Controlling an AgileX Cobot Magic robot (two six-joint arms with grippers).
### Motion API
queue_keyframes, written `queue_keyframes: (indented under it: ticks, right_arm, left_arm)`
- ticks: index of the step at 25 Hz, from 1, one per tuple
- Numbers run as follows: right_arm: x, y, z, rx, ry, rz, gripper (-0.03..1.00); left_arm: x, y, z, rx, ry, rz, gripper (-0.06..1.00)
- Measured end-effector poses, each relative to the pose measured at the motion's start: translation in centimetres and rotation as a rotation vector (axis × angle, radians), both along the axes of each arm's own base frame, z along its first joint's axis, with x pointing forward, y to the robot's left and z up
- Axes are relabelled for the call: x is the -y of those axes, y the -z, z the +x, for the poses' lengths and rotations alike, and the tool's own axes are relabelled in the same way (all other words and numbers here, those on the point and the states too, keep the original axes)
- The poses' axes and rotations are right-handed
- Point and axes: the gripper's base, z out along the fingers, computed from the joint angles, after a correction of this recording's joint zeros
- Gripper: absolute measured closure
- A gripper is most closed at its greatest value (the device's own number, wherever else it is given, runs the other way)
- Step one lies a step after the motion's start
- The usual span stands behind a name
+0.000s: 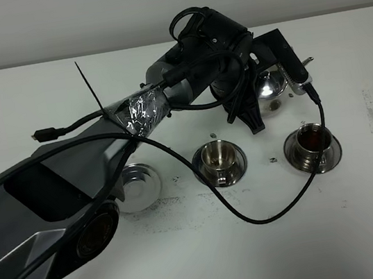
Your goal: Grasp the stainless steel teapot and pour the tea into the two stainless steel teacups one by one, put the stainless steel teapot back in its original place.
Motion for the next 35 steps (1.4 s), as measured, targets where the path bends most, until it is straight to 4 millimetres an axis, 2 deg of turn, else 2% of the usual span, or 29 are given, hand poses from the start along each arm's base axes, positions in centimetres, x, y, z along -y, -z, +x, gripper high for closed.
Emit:
queue_keyframes:
  ticks: [11,22,25,28,31,35]
  right_arm:
    - [0.0,0.0,0.0,0.000,0.000,0.000,0.45]
    - [0.0,0.0,0.0,0.000,0.000,0.000,0.45]
    - [0.0,0.0,0.0,0.000,0.000,0.000,0.45]
    - [0.0,0.0,0.0,0.000,0.000,0.000,0.45]
    - [0.0,0.0,0.0,0.000,0.000,0.000,0.45]
    - [0.0,0.0,0.0,0.000,0.000,0.000,0.45]
  left_arm:
    - [0.0,1.4,0.1,-0.018,-0.004,0.016,0.77]
    - [0.0,1.5,0.1,-0.019,-0.018,0.015,0.77]
    - [-0.2,0.2,0.3,0.018,-0.018,0.020,0.77]
    - [-0.6,-2.3,0.3,0.056,-0.024,-0.005,0.77]
    - [-1.1,-5.6,0.1,0.101,-0.034,-0.049,0.77]
    - [-1.9,-7.9,0.0,0.119,-0.066,-0.072,0.77]
